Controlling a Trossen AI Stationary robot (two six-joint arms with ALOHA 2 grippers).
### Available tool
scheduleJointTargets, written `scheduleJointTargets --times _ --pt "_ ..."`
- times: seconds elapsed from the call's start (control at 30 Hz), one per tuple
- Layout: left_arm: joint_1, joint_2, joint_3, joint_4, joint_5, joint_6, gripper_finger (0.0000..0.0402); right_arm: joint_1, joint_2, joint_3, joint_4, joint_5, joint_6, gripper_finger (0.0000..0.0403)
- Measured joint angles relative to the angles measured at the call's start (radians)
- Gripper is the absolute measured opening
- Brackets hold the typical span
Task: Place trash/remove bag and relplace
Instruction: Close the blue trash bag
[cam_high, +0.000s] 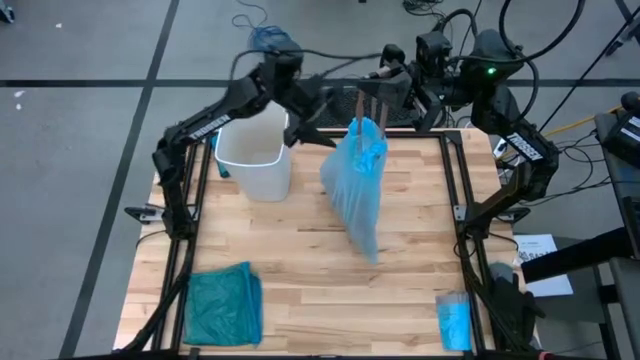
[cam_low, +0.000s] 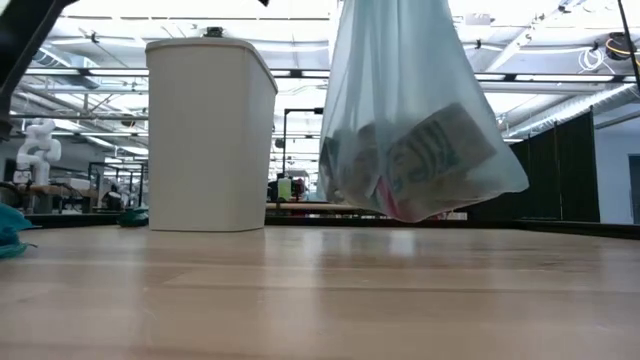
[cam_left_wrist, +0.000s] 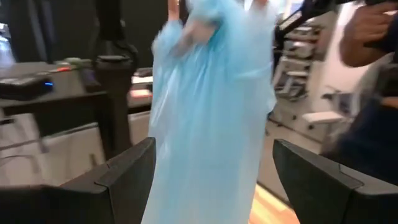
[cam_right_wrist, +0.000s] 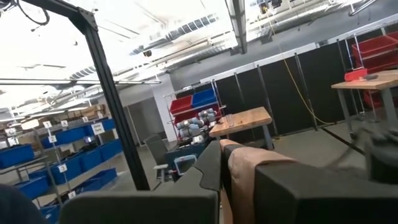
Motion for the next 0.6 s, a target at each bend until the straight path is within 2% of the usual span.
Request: scheduleJointTargets --times 0.2,0.37,0.5,0.6 --pt "-0.056 0.088 0.0 0.224 0.095 -0.195 0.0315 0.0 0.0 0.0 0.004 0.0 0.012 0.0" --pt "-0.097 0.128 0.0 0.408 0.193 -0.423 0.0315 0.0 0.0 0.0 0.0 -0.001 0.021 0.0" --pt "-0.143 0.129 0.0 0.449 0.196 -0.453 0.0315 -0.007 -0.001 0.002 0.007 -0.002 0.018 0.0" --pt "-0.162 0.129 0.0 0.447 0.149 -0.446 0.0315 -0.008 -0.001 0.002 0.006 0.0 0.016 0.0"
